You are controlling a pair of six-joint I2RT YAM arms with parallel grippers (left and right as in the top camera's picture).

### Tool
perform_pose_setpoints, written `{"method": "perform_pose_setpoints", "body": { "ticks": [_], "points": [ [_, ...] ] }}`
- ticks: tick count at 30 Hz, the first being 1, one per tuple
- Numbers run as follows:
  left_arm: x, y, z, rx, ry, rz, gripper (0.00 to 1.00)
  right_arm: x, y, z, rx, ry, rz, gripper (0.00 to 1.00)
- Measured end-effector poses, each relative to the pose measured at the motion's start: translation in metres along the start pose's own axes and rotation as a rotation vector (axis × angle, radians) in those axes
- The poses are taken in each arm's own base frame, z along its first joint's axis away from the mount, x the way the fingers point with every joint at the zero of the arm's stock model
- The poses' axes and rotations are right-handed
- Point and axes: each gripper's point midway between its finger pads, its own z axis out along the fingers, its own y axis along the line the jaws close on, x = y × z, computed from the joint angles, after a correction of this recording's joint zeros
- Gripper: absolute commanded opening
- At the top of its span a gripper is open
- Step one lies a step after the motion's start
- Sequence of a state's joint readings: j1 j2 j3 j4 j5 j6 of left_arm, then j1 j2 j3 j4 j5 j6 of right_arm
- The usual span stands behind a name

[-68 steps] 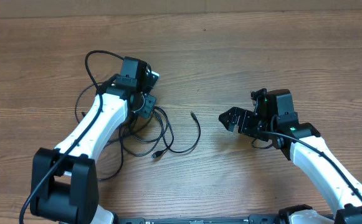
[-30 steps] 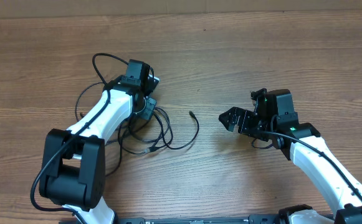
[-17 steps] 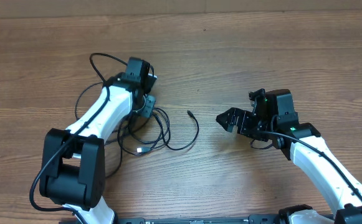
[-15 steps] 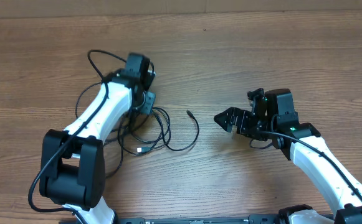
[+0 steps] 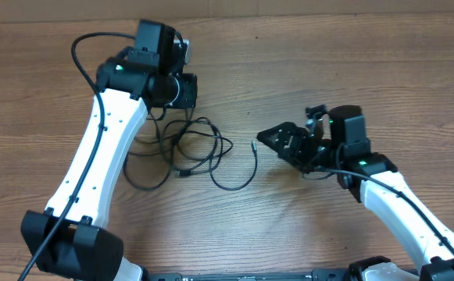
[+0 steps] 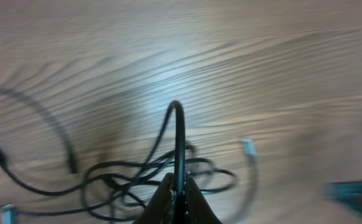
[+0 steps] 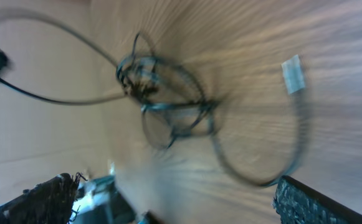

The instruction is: Untangle cables

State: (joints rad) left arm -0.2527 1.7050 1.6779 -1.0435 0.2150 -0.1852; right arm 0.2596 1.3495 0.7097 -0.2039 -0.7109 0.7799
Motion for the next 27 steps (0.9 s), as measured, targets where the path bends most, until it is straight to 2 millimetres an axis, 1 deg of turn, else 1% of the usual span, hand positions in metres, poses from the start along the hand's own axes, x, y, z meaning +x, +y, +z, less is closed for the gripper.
{"method": "perform_pose_setpoints", "body": {
  "ticks": [5, 9, 10, 13, 15, 17, 19, 20, 22, 23, 27],
  "points": [
    [-0.010, -0.036, -0.027, 0.174, -0.046, 0.024, 0.04, 0.033, 0.032, 0.022, -0.059, 0.086, 0.006, 1.00],
    [-0.016, -0.060, -0.057, 0.286, -0.109, 0.058, 0.04, 0.051, 0.048, 0.037, -0.060, 0.089, 0.009, 1.00],
    [-0.017, -0.067, -0.069, 0.322, -0.135, 0.073, 0.04, 0.053, 0.050, 0.041, -0.048, 0.070, 0.025, 1.00],
    [-0.017, -0.079, -0.093, 0.374, -0.182, 0.100, 0.04, 0.043, 0.050, 0.043, -0.033, -0.001, 0.082, 1.00],
    [-0.015, -0.085, -0.109, 0.395, -0.213, 0.117, 0.04, 0.032, 0.056, 0.043, -0.055, -0.054, 0.100, 1.00],
    [-0.013, -0.090, -0.125, 0.410, -0.243, 0.132, 0.04, 0.018, 0.074, 0.040, -0.124, -0.116, 0.089, 1.00],
    [-0.011, -0.094, -0.138, 0.426, -0.269, 0.146, 0.04, 0.008, 0.088, 0.037, -0.179, -0.160, 0.078, 0.99],
    [-0.010, -0.096, -0.143, 0.432, -0.278, 0.152, 0.04, 0.004, 0.094, 0.035, -0.204, -0.181, 0.075, 0.96],
    [-0.007, -0.100, -0.151, 0.454, -0.289, 0.164, 0.04, -0.005, 0.107, 0.030, -0.254, -0.225, 0.081, 0.96],
    [-0.006, -0.103, -0.153, 0.469, -0.289, 0.168, 0.04, -0.009, 0.109, 0.028, -0.265, -0.244, 0.089, 0.96],
    [-0.008, -0.119, -0.164, 0.569, -0.306, 0.209, 0.04, -0.018, 0.107, 0.027, -0.259, -0.308, 0.149, 0.95]
  ]
}}
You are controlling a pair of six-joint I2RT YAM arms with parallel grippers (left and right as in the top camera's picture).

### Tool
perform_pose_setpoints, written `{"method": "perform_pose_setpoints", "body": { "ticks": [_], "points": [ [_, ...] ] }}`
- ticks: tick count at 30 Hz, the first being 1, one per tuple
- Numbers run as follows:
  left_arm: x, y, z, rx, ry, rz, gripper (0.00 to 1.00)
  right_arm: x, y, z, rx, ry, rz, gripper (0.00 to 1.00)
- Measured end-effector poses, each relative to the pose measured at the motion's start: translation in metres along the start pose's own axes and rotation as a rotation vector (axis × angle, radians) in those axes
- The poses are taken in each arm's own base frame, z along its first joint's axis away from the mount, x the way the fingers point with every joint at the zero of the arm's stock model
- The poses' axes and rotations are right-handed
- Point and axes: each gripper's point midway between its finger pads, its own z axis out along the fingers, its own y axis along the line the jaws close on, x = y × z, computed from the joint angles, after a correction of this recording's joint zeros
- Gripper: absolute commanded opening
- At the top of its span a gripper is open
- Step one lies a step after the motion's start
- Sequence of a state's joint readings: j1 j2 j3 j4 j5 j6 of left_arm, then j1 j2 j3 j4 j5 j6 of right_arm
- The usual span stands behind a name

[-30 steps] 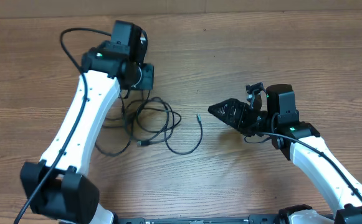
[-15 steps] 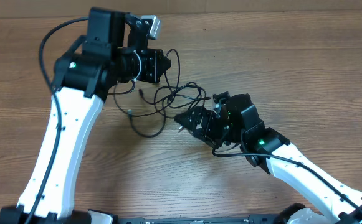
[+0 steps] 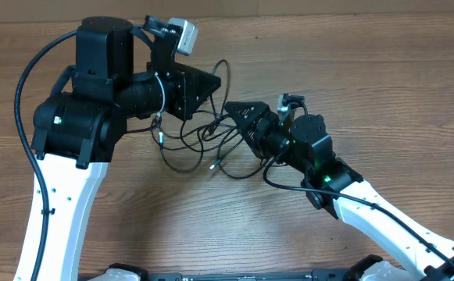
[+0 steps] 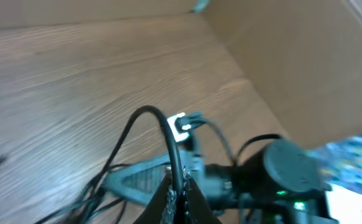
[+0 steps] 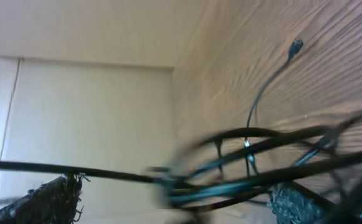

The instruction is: Untangle cables

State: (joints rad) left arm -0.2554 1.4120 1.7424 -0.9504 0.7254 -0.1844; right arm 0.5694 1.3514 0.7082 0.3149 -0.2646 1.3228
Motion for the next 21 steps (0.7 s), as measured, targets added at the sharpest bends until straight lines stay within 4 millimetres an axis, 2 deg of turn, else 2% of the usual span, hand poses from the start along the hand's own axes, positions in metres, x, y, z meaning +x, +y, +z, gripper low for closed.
{"method": "perform_pose_setpoints", "body": {
  "ticks": [3, 5, 6, 8, 10, 13, 15, 19, 21],
  "points": [
    [-0.013, -0.022, -0.002, 0.118, -0.042, 0.062, 0.04, 0.004, -0.004, 0.004, 0.019, -0.027, 0.013, 0.95],
    [-0.020, -0.036, -0.004, 0.192, -0.067, 0.106, 0.04, 0.009, -0.020, 0.010, 0.074, -0.031, 0.025, 0.95],
    [-0.024, -0.042, -0.006, 0.222, -0.079, 0.129, 0.04, 0.011, -0.038, 0.014, 0.134, -0.035, 0.036, 0.95],
    [-0.028, -0.051, -0.009, 0.266, -0.094, 0.159, 0.04, 0.012, -0.060, 0.018, 0.205, -0.042, 0.049, 0.95],
    [-0.032, -0.059, -0.012, 0.309, -0.113, 0.194, 0.04, 0.008, -0.110, 0.020, 0.366, -0.077, 0.066, 0.97],
    [-0.039, -0.051, -0.018, 0.295, -0.137, 0.193, 0.04, 0.001, -0.142, 0.009, 0.498, -0.116, 0.058, 0.99],
    [-0.047, -0.035, -0.030, 0.249, -0.170, 0.164, 0.04, -0.009, -0.154, 0.000, 0.554, -0.154, 0.060, 0.98],
    [-0.067, 0.003, -0.070, 0.122, -0.271, 0.113, 0.04, -0.044, -0.177, -0.022, 0.650, -0.262, 0.093, 0.98],
    [-0.073, 0.014, -0.095, 0.062, -0.328, 0.109, 0.04, -0.058, -0.185, -0.032, 0.681, -0.302, 0.114, 0.98]
  ]
}}
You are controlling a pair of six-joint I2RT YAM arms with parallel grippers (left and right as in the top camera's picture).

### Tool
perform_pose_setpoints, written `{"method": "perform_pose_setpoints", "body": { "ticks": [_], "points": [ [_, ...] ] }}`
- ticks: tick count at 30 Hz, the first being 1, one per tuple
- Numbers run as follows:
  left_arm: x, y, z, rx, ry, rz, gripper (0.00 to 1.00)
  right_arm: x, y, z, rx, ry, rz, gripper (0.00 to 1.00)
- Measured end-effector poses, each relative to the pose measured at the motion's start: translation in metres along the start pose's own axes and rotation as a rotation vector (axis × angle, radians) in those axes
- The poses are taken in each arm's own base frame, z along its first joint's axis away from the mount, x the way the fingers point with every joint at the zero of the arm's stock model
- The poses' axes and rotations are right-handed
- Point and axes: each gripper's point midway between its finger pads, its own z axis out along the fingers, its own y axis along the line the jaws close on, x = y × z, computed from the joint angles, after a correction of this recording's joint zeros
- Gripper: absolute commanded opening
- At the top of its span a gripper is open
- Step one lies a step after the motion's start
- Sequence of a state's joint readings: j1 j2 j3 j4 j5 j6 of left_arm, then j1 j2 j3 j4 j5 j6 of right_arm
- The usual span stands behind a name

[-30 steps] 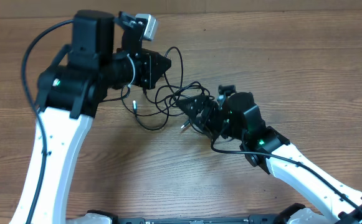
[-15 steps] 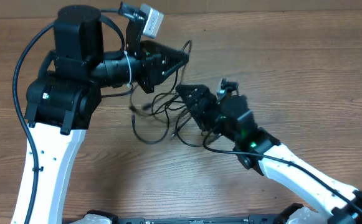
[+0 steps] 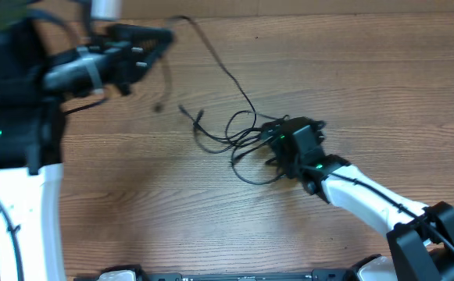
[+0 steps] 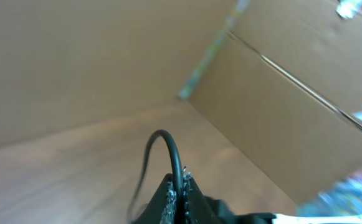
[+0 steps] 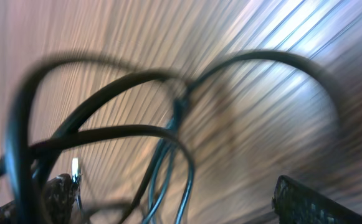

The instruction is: Untangle cables

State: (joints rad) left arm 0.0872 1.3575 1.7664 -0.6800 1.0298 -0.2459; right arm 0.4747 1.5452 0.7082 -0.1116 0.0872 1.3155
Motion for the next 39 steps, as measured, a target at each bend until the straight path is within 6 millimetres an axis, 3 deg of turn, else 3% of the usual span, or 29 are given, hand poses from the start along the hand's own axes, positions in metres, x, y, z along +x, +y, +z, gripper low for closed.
{"method": "perform_pose_setpoints", "body": {
  "ticks": [3, 9, 15, 20, 22, 26, 29, 34, 37, 39],
  "points": [
    [-0.019, 0.003, -0.038, -0.091, -0.084, 0.033, 0.04, -0.034, -0.024, 0.000, 0.081, -0.063, 0.067, 0.98],
    [-0.041, 0.001, -0.102, -0.277, -0.211, 0.088, 0.05, -0.078, -0.072, -0.008, 0.232, -0.135, 0.182, 1.00],
    [-0.033, 0.049, -0.146, -0.452, -0.251, -0.071, 0.04, -0.103, -0.090, -0.014, 0.275, -0.176, 0.191, 1.00],
    [-0.007, 0.116, -0.169, -0.644, -0.233, -0.287, 0.04, -0.102, -0.096, -0.016, 0.306, -0.158, 0.103, 1.00],
    [0.012, 0.146, -0.184, -0.795, -0.212, -0.389, 0.04, -0.100, -0.100, -0.018, 0.330, -0.149, 0.078, 1.00],
    [0.049, 0.183, -0.221, -1.091, -0.198, -0.587, 0.04, -0.099, -0.107, -0.021, 0.371, -0.140, 0.055, 1.00],
    [0.079, 0.200, -0.251, -1.310, -0.201, -0.750, 0.04, -0.098, -0.108, -0.022, 0.379, -0.139, 0.046, 1.00],
    [0.107, 0.216, -0.277, -1.499, -0.223, -0.916, 0.04, -0.097, -0.111, -0.023, 0.389, -0.130, 0.043, 1.00],
    [0.112, 0.225, -0.276, -1.534, -0.215, -0.941, 0.04, -0.095, -0.113, -0.025, 0.404, -0.121, 0.041, 1.00],
    [0.114, 0.230, -0.263, -1.524, -0.181, -0.936, 0.04, -0.093, -0.116, -0.026, 0.416, -0.115, 0.040, 1.00]
  ]
}}
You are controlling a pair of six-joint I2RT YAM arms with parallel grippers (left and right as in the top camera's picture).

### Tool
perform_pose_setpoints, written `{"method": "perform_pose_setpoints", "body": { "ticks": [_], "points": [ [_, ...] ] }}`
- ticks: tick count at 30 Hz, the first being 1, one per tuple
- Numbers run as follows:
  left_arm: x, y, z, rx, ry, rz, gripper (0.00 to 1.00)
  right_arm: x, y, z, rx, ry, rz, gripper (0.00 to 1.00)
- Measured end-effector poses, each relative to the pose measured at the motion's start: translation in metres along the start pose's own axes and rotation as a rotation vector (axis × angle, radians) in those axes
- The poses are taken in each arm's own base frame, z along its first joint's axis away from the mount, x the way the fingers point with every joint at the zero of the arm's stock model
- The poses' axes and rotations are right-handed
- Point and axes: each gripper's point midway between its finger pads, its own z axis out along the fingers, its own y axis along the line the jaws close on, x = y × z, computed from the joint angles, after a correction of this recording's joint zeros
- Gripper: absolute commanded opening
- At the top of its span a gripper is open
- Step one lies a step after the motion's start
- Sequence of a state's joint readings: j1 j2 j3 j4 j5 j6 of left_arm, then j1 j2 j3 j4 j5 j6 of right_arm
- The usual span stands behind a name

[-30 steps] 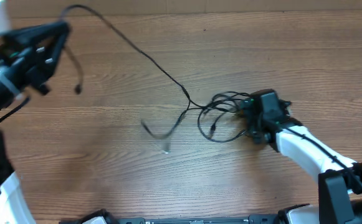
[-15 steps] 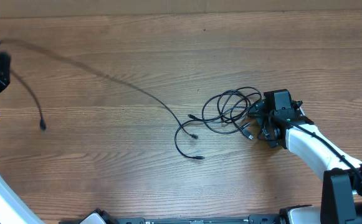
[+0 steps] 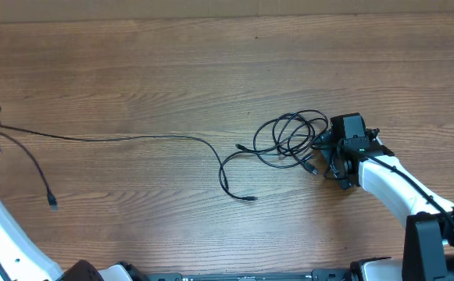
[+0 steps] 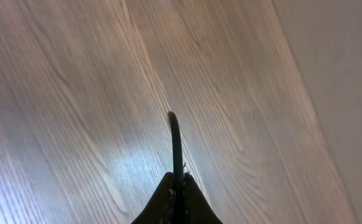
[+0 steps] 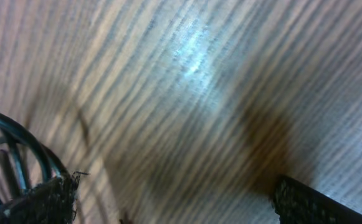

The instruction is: Untangle cables

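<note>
One long black cable (image 3: 133,138) runs from the far left across the table and ends in a curl with a plug (image 3: 250,199). Its other end (image 3: 52,204) dangles at the left. My left gripper, at the left edge of the overhead view, is shut on this cable (image 4: 174,143), which rises from between its fingers (image 4: 166,198). The remaining coiled bundle (image 3: 293,139) lies at the right, apart from the long cable. My right gripper (image 3: 330,154) stands open just right of the bundle; one loop (image 5: 12,149) shows beside its left finger (image 5: 37,199).
The wooden table (image 3: 211,70) is bordered by a cardboard wall along the back. My right arm (image 3: 398,187) reaches in from the lower right corner.
My left gripper has moved from the upper left over the table to the far left edge, and the cable it holds now lies stretched out. The bundle and my right gripper sit further right.
First the tangle lay left of centre with my left gripper shut on a cable in it. Then the left held it raised and the open right gripper was at it. Later the left was high, the right on the tangle; now one cable lies apart.
</note>
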State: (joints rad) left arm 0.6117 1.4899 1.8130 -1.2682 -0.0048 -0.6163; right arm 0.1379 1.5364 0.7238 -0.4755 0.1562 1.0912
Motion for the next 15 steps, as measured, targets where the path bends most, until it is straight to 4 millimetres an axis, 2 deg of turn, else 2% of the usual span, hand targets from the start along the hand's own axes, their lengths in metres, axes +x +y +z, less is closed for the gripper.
{"method": "perform_pose_setpoints", "body": {
  "ticks": [3, 6, 9, 15],
  "points": [
    [0.019, -0.023, 0.008, 0.019, 0.041, 0.064, 0.05, 0.001, -0.003, 0.000, 0.011, 0.005, -0.002, 1.00],
    [0.055, -0.055, 0.016, 0.046, 0.119, 0.150, 0.04, 0.001, -0.003, -0.001, 0.012, 0.006, -0.003, 1.00],
    [0.094, -0.076, 0.025, 0.038, 0.212, 0.205, 0.04, 0.001, -0.003, -0.001, 0.012, 0.006, -0.003, 1.00],
    [0.168, -0.099, 0.055, -0.029, 0.405, 0.295, 0.05, 0.001, -0.003, -0.001, 0.013, 0.006, -0.003, 1.00]
  ]
}}
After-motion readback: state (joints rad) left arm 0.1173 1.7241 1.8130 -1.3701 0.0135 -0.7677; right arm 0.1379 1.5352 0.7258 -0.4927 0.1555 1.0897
